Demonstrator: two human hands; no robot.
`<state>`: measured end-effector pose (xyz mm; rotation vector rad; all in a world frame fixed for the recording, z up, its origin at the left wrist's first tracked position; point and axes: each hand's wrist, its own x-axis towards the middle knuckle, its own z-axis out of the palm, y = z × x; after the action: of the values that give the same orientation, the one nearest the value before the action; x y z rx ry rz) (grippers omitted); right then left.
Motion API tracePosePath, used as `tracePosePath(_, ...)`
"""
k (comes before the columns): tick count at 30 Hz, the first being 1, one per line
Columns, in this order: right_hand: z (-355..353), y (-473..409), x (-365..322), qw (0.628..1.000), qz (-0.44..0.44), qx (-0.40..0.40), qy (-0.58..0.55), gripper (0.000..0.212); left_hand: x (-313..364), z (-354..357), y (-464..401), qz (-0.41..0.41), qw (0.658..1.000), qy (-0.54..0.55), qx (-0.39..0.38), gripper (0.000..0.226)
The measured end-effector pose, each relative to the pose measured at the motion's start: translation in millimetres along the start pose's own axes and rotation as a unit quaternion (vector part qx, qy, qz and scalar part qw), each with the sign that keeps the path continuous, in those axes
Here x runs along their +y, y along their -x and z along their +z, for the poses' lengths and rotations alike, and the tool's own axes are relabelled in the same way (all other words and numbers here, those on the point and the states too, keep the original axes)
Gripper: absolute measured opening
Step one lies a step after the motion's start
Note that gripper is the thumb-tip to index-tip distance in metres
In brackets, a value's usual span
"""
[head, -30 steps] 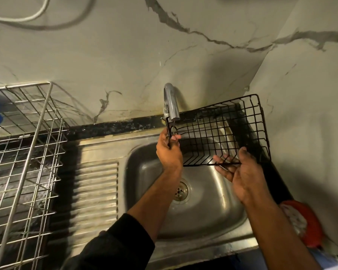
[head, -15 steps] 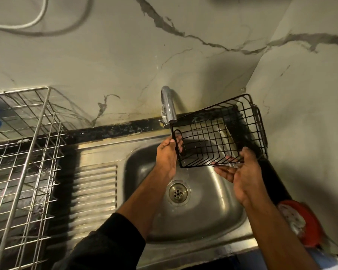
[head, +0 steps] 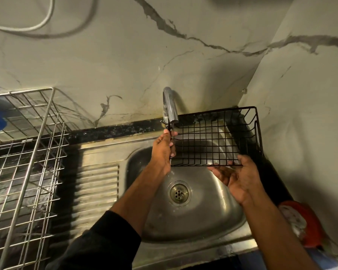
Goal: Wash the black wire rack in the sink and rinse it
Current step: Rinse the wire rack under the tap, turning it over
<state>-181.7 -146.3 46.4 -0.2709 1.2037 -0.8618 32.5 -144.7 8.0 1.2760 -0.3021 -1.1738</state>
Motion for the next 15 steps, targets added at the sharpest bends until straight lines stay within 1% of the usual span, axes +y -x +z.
tracePosePath(3, 1, -3, 2, 1.0, 0.01, -0.01, 0.0, 0.027, 11, -5, 6, 0.003, 1.0, -0.01, -0.011, 0.036)
tracePosePath(7, -1, -10, 8, 0.998, 0.046, -0.014, -0.044, 0.032, 19, -9, 17, 0.048, 0.996, -0.067, -0.027, 0.027)
tracePosePath(8, -2, -12, 11, 0.997, 0.053, -0.01, -0.063, 0.032, 19, -11, 21, 0.068, 0.993, -0.095, -0.029, 0.027)
tracePosePath(10, 0, -14, 19, 0.994, 0.063, -0.008, -0.085, 0.027, 17, -15, 29, 0.101, 0.983, -0.149, -0.028, 0.037)
tracePosePath(12, 3, -12, 24, 0.992, 0.07, -0.021, -0.101, 0.022, 10, -18, 35, 0.108, 0.981, -0.161, -0.032, 0.04)
tracePosePath(14, 4, -9, 28, 0.989, 0.076, -0.025, -0.122, 0.027, 2, -21, 37, 0.116, 0.976, -0.183, -0.022, 0.037)
tracePosePath(15, 4, -8, 29, 0.989, 0.08, -0.025, -0.125, 0.031, 0, -23, 35, 0.125, 0.969, -0.214, -0.005, 0.036)
